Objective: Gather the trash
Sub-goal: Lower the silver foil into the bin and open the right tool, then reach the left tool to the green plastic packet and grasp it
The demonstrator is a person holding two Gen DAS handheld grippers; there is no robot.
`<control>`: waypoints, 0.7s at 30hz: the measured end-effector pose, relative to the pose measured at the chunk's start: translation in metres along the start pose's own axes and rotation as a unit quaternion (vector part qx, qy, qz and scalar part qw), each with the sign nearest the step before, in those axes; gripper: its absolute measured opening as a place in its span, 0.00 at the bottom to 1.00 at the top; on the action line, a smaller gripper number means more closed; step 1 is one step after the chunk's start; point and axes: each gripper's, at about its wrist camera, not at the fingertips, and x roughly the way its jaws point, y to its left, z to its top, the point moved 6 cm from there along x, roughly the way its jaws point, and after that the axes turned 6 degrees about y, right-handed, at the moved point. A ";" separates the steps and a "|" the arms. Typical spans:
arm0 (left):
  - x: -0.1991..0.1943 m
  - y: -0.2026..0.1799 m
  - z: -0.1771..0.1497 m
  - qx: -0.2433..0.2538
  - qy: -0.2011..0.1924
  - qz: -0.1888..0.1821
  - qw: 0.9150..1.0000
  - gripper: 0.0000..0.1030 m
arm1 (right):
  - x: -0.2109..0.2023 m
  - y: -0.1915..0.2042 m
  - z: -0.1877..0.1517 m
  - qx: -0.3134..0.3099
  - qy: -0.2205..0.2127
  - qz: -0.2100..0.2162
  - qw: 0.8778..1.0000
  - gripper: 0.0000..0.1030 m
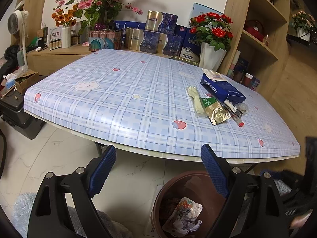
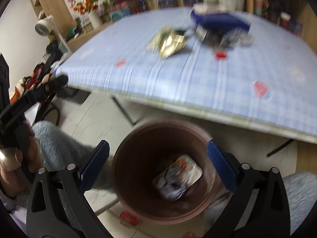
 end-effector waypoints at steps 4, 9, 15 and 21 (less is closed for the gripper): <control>0.001 -0.002 -0.002 0.005 0.003 0.002 1.000 0.83 | -0.020 -0.016 0.014 0.000 -0.060 -0.025 0.998 0.94; 0.005 -0.005 -0.003 0.013 0.011 0.005 1.000 0.83 | -0.028 -0.037 0.025 0.005 -0.089 -0.032 0.996 0.94; 0.011 -0.012 -0.005 0.026 0.024 0.013 0.999 0.83 | -0.031 -0.058 0.026 0.037 -0.107 -0.026 0.993 0.94; 0.018 -0.028 0.007 0.041 0.041 0.011 0.998 0.83 | -0.036 -0.078 0.033 0.054 -0.121 -0.023 0.991 0.94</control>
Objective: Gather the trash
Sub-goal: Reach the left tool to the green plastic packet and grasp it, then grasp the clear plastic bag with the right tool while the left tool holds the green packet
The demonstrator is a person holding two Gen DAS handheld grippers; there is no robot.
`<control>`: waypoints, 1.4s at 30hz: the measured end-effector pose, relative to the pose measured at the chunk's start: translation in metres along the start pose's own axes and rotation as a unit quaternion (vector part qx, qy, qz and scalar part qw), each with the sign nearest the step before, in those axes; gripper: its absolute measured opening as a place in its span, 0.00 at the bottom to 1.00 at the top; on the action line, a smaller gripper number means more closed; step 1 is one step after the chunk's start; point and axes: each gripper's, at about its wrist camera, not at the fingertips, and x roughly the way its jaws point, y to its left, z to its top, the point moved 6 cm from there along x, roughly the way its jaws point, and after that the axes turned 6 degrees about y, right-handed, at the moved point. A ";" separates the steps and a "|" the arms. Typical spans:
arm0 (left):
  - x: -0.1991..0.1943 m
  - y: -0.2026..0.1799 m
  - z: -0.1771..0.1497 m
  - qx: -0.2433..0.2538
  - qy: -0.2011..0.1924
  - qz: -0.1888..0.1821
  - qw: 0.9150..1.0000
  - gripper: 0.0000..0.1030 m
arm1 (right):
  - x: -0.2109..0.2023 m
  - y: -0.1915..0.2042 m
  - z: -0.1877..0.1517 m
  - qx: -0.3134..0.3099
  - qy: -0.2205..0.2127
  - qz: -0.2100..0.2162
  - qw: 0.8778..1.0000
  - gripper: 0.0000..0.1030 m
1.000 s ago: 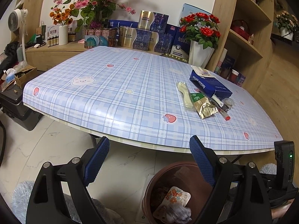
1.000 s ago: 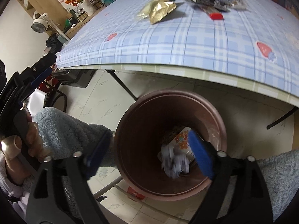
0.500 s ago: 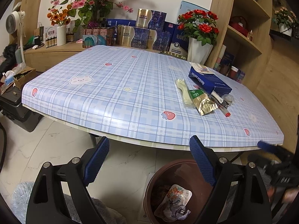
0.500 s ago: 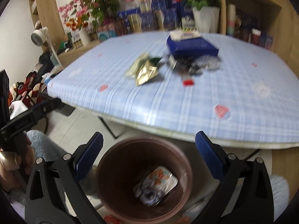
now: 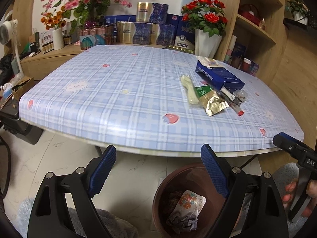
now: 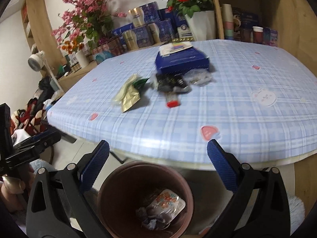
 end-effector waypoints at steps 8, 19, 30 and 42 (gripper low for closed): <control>0.028 -0.045 0.055 0.016 0.037 -0.009 0.999 0.76 | 0.002 -0.030 0.010 0.025 -0.030 -0.039 0.999 0.94; 0.115 -0.113 0.111 0.032 0.131 -0.025 0.991 0.41 | 0.019 -0.058 0.006 0.081 -0.014 -0.009 0.997 0.94; 0.166 -0.120 0.117 0.084 0.154 0.047 0.983 0.26 | 0.023 -0.079 0.004 0.123 -0.009 0.004 0.992 0.94; 0.114 -0.121 0.122 0.083 0.096 -0.031 0.991 0.14 | 0.030 -0.065 0.005 0.099 -0.001 0.005 0.995 0.94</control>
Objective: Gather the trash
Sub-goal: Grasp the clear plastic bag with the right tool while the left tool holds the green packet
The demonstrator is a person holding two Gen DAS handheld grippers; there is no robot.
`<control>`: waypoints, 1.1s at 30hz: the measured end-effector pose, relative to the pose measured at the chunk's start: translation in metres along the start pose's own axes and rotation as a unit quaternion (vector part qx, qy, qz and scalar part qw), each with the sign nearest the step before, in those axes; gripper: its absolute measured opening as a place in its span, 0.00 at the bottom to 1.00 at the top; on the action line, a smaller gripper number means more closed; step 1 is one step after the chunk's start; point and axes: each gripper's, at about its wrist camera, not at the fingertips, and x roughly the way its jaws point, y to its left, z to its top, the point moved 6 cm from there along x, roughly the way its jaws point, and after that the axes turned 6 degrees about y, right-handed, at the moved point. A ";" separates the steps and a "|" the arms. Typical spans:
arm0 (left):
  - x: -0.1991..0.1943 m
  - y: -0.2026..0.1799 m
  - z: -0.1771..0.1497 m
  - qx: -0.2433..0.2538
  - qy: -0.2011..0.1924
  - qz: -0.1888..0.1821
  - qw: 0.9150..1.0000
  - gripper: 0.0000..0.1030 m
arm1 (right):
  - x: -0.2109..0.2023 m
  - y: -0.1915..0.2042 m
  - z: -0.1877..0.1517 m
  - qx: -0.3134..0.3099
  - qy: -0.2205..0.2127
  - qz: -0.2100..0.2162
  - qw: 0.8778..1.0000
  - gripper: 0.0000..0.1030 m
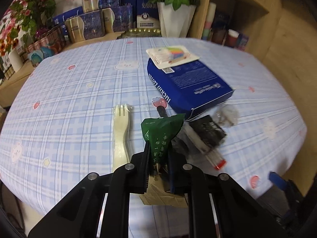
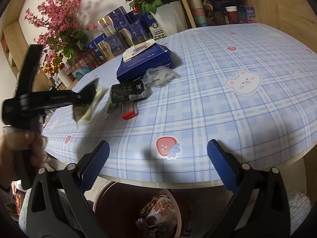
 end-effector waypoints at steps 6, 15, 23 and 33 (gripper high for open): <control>-0.036 0.019 -0.025 -0.055 -0.032 -0.026 0.998 0.14 | -0.006 -0.007 0.009 0.009 -0.013 0.006 1.000 0.94; -0.058 0.044 -0.056 -0.095 -0.048 -0.041 0.994 0.14 | 0.001 -0.012 0.076 -0.039 -0.025 -0.027 0.999 0.72; -0.068 0.062 -0.066 -0.116 -0.063 -0.053 0.990 0.14 | 0.054 0.017 0.127 -0.120 0.027 -0.054 0.991 0.65; -0.076 0.067 -0.078 -0.117 -0.071 -0.061 0.989 0.14 | 0.109 0.004 0.128 -0.068 0.100 -0.071 0.990 0.57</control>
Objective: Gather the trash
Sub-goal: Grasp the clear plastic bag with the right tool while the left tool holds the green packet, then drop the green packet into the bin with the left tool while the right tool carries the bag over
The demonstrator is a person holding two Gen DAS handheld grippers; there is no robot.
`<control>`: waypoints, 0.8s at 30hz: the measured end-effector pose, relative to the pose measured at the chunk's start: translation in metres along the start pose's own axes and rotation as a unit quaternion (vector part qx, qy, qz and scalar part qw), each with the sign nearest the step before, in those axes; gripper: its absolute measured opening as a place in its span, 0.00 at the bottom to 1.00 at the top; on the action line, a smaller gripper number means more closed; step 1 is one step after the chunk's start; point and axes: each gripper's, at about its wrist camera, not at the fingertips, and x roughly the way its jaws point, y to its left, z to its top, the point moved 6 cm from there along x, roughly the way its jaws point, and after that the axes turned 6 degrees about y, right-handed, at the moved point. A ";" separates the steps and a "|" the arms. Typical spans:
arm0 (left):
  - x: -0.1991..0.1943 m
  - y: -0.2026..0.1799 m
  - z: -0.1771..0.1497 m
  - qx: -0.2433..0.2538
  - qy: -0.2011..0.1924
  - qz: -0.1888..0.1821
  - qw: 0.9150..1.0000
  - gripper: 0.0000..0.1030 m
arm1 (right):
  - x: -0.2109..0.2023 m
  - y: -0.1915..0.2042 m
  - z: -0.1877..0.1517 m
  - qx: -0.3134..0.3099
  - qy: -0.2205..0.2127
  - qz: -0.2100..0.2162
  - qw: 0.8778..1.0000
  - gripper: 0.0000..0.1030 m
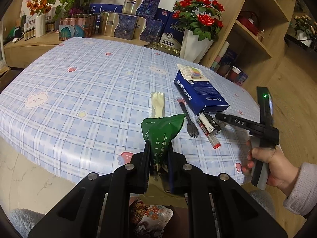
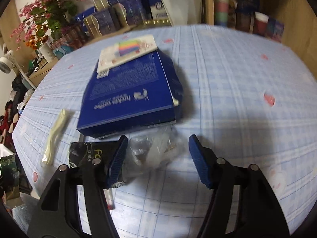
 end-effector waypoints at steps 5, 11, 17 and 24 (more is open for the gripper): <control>-0.001 0.001 -0.002 -0.004 0.002 -0.009 1.000 0.14 | -0.008 -0.002 -0.006 0.010 0.001 0.017 1.000 0.45; 0.002 -0.008 -0.010 0.001 0.013 -0.021 1.000 0.14 | -0.039 -0.012 -0.010 0.038 -0.041 0.007 0.998 0.45; -0.001 -0.020 -0.021 0.020 0.018 -0.025 0.999 0.14 | -0.070 -0.012 -0.024 0.017 -0.069 -0.007 0.997 0.45; -0.004 -0.028 -0.034 0.027 0.026 -0.032 0.999 0.14 | -0.094 -0.002 -0.051 -0.022 -0.080 -0.010 0.997 0.45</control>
